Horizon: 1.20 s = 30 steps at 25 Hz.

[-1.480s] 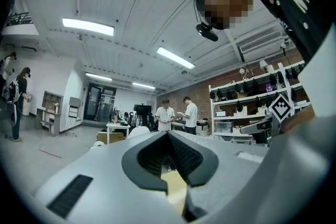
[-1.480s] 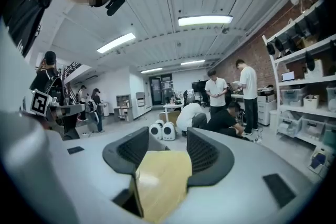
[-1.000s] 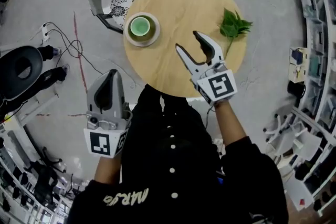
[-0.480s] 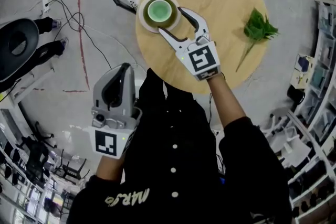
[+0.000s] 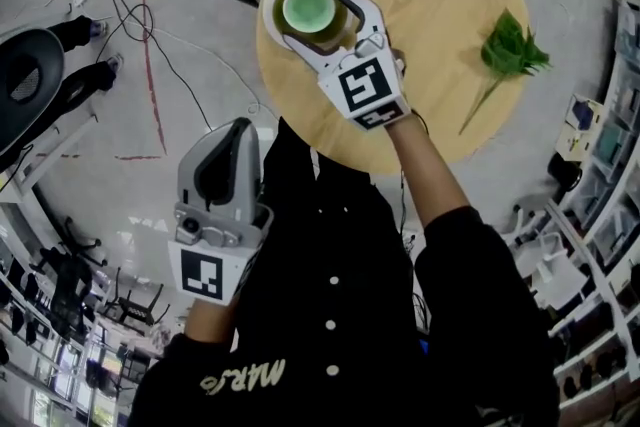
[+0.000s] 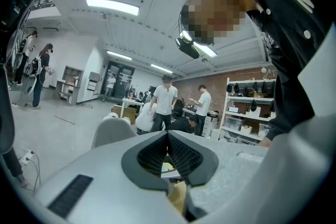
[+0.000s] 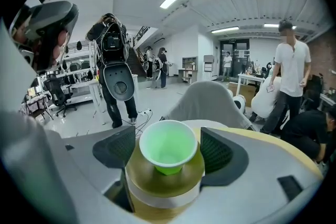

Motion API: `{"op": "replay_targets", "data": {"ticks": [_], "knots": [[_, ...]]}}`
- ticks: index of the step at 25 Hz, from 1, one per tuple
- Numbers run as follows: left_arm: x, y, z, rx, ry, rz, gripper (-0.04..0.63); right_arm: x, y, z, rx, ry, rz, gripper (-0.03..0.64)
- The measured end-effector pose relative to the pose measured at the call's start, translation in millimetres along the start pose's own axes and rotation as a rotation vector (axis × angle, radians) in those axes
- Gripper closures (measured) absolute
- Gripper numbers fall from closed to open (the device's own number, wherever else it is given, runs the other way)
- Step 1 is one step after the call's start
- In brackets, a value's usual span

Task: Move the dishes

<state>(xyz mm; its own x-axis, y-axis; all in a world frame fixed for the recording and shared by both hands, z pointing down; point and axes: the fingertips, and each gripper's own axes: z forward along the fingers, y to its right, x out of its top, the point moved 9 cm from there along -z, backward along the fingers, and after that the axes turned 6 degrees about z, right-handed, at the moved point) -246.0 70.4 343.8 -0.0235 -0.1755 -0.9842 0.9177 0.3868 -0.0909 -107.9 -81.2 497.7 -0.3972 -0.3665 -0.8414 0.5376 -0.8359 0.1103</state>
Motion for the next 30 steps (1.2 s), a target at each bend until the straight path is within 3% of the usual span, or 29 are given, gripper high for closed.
{"op": "replay_targets", "data": {"ticks": [7,16,22,30], "knots": [[-7,1,3,-0.004,-0.016,-0.007,0.592,-5,2,5,-0.029,0.001,-0.008,0.276],[1,5,1,-0.022,-0.013,0.004,0.592,11,-5,-11,-0.043,0.094,0.031,0.27],[16,16,10,-0.052,-0.005,0.036,0.592,29,-9,-55,-0.094,0.196,0.107,0.27],[39,46,33,-0.147,0.016,0.073,0.592,23,7,-133,-0.241,0.27,0.196,0.27]]}}
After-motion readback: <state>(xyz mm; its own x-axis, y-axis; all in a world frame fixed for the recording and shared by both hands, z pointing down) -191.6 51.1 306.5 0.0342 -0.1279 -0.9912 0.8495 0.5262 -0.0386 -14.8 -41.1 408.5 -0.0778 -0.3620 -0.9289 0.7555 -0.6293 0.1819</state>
